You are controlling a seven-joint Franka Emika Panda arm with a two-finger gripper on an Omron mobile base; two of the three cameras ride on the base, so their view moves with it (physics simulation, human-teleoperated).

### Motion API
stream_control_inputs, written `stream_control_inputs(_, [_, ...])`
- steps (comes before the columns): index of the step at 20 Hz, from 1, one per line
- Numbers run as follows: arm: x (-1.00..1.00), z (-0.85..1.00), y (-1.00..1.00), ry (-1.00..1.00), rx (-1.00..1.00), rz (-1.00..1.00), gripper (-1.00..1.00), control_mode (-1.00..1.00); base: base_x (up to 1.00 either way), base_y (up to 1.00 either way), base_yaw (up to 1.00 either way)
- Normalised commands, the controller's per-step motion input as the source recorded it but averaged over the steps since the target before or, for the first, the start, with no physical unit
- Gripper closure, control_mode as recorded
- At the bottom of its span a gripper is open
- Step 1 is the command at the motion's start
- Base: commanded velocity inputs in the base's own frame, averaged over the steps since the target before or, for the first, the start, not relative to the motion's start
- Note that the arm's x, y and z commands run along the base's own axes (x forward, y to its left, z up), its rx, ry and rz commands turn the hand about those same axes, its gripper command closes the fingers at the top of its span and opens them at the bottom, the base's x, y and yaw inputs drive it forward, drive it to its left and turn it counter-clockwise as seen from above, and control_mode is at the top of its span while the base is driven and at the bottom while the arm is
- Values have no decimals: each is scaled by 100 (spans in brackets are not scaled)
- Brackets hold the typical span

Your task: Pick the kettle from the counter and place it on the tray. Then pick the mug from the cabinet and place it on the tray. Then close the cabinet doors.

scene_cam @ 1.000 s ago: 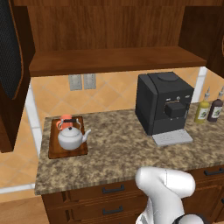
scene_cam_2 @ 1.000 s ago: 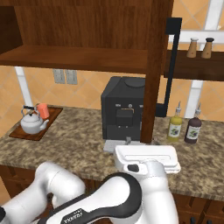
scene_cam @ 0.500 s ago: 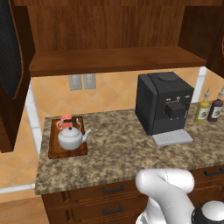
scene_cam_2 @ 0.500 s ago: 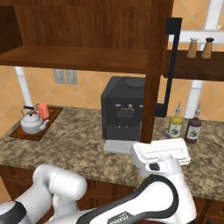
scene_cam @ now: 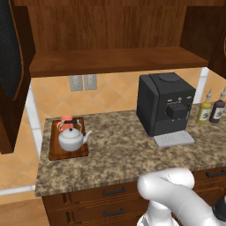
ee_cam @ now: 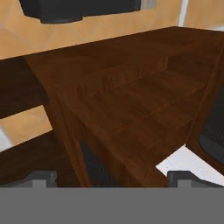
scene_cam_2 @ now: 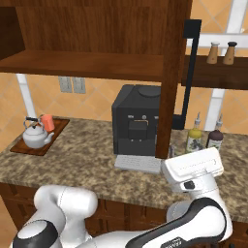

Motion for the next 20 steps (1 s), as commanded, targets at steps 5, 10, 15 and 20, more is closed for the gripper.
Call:
stream_control_inputs(5, [15, 5, -36, -12, -2, 0, -100, -100, 0, 0, 0])
stream_control_inputs(10, [0, 31, -15, -8, -24, 0, -100, -100, 0, 0, 0])
stream_control_inputs(15, [-19, 50, 1, -11, -36, 0, -100, -100, 0, 0, 0])
stream_control_inputs(20, [-23, 51, 47, -7, -38, 1, -100, -100, 0, 0, 0])
